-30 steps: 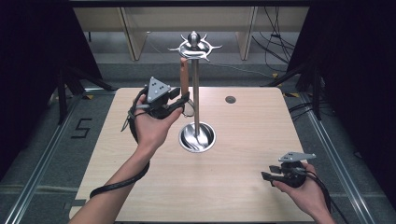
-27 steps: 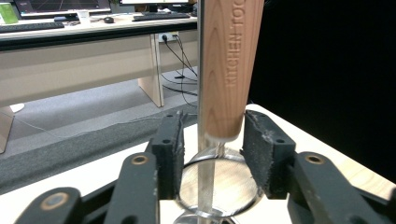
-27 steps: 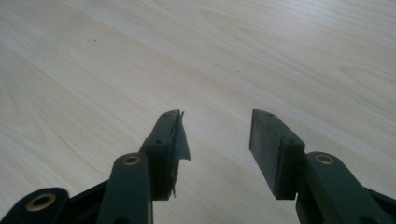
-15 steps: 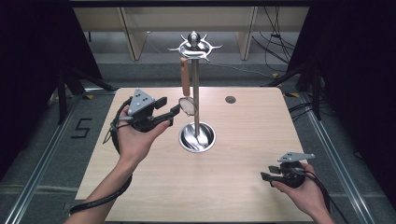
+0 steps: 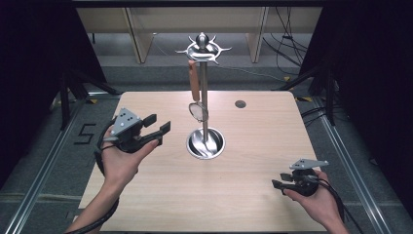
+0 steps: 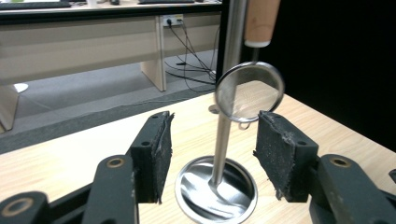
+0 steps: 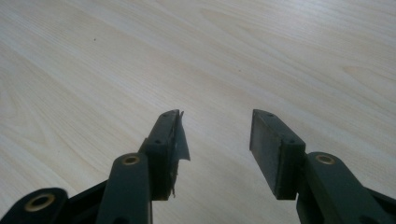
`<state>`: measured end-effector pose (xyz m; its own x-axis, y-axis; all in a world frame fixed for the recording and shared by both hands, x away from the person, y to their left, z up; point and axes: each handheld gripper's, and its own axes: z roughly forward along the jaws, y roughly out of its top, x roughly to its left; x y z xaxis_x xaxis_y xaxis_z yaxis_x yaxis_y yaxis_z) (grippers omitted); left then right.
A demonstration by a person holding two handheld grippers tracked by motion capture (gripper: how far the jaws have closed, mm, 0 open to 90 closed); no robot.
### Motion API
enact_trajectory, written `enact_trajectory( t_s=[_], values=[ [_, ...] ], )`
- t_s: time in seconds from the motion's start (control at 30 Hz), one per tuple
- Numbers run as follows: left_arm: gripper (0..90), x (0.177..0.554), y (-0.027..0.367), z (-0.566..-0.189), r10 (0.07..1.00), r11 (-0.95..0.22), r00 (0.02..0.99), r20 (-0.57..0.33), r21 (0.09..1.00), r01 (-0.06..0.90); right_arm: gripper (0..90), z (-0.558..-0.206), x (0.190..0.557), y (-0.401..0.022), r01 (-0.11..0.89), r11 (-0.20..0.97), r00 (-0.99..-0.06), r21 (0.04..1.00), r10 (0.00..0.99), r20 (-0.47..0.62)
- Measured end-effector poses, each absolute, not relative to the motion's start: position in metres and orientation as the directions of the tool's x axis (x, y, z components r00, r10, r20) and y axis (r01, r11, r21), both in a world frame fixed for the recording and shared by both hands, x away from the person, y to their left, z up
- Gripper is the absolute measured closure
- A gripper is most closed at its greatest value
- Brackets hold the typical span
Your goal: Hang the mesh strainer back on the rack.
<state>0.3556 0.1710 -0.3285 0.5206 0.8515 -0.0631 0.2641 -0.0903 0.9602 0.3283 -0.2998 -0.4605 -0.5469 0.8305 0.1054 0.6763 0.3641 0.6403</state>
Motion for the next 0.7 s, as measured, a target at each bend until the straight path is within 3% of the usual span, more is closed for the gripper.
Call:
enact_trajectory(
  t_s=[0.7],
  values=[
    [43.7,0.33,0.206,-0.394,0.888,-0.092,0.45,-0.093,0.923,0.374,53.2,-0.459,0.327,-0.298,0.693,0.355,-0.536,0.627,0.836,0.12]
  ],
)
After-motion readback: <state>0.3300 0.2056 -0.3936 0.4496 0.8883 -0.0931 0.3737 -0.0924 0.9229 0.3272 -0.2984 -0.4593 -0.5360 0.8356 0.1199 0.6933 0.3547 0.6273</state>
